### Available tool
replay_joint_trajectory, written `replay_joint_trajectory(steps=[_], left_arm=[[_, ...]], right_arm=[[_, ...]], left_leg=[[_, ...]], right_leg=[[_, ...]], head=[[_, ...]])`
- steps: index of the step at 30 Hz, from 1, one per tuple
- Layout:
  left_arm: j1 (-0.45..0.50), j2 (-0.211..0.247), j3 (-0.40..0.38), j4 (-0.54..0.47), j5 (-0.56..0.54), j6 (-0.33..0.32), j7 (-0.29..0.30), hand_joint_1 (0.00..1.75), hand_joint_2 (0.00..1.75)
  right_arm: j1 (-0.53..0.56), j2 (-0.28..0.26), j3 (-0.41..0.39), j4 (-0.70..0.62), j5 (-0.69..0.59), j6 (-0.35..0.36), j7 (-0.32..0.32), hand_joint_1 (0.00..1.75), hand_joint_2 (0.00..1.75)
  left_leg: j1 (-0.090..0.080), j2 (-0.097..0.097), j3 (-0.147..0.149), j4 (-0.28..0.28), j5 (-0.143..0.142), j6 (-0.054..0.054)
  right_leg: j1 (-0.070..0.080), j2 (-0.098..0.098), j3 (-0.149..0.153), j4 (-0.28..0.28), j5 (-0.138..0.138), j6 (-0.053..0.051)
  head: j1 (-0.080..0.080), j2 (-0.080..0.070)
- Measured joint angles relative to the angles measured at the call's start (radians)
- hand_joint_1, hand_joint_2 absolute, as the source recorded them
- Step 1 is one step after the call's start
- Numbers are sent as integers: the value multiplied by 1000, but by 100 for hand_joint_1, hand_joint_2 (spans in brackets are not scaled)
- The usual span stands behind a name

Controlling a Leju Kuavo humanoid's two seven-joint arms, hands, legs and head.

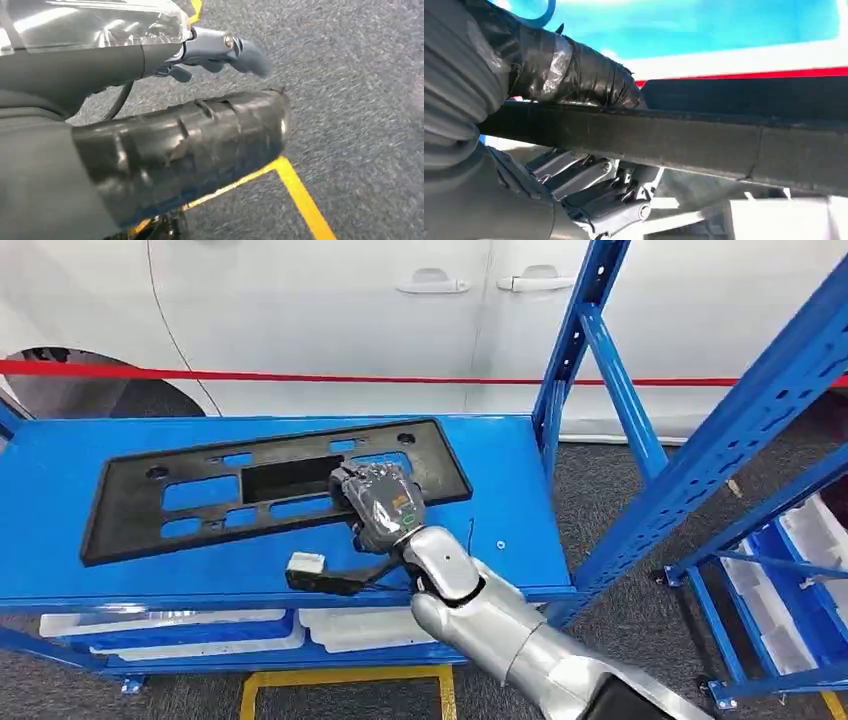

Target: Take the parts from the cabinet and place them on the table.

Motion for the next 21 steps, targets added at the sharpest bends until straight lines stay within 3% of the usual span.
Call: replay_joint_trajectory(steps=[2,4,5,6,7,8,10,11,14,15,16,17,19,21], left_arm=[[0,-2,0,-1,5,0,0,0,0],[1,-3,0,-2,8,0,0,0,0],[1,-4,0,-2,8,0,0,0,0],[1,-5,0,-4,8,0,0,0,0],[1,-5,0,-4,8,0,0,0,0],[1,-6,0,-4,7,0,0,0,0],[2,-8,0,-5,2,0,0,0,0],[0,-13,0,-6,2,0,0,0,0],[1,-14,0,-8,1,0,0,0,0],[0,-16,0,-8,1,0,0,0,0],[-1,-16,0,-9,1,0,-1,0,0],[-1,-16,0,-9,4,0,-4,0,0],[-1,-16,0,-9,13,0,-25,0,0],[-1,-16,0,-9,26,-6,-52,0,0]], right_arm=[[21,-15,-7,-74,40,-5,10,175,175],[45,-27,-10,-132,62,-15,10,175,175],[57,-33,-10,-154,71,-16,11,175,175],[70,-37,-10,-173,83,-16,11,175,175],[83,-40,-11,-193,95,-16,13,175,175],[95,-43,-11,-214,108,-19,13,175,175],[117,-44,-11,-255,132,-31,9,175,175],[128,-44,-11,-272,140,-42,7,175,175],[161,-44,-11,-314,153,-56,6,175,175],[169,-44,-11,-326,154,-57,6,175,175],[177,-44,-11,-339,155,-58,6,175,175],[185,-44,-11,-351,156,-61,5,175,175],[202,-43,-11,-377,163,-76,2,175,175],[224,-43,-11,-394,174,-77,0,175,175]], left_leg=[[1,2,2,-3,0,15],[-1,2,2,-3,-1,19],[-2,2,2,-3,-1,20],[-2,2,3,-3,-2,19],[-2,0,4,-3,-2,19],[-2,-1,5,-2,-3,19],[-3,-2,10,-2,-6,14],[-9,-2,8,-2,-8,10],[-6,-1,11,-7,-8,-7],[-7,-1,14,-11,-6,-13],[-5,0,11,-6,-13,-18],[-5,0,6,18,-34,-22],[-4,1,-58,160,-115,-28],[-4,1,-118,290,-160,-33]], right_leg=[[-5,-1,-26,61,-45,10],[-10,-1,-103,220,-117,17],[-11,-1,-138,286,-136,18],[-12,-1,-153,307,-130,18],[-12,-1,-146,284,-103,16],[-12,-1,-117,217,-60,12],[-9,-1,-25,22,27,-3],[-1,-1,-17,3,11,-6],[4,1,-18,0,13,-11],[2,1,-15,-6,16,-16],[-11,-1,-5,-19,23,-23],[-11,-2,0,-24,24,-29],[-10,-5,0,-23,23,-34],[-8,-6,-1,-21,21,-36]], head=[[2,0],[1,0],[2,0],[2,0],[2,0],[2,0],[2,0],[0,0],[2,0],[1,0],[1,0],[0,0],[0,0],[0,0]])
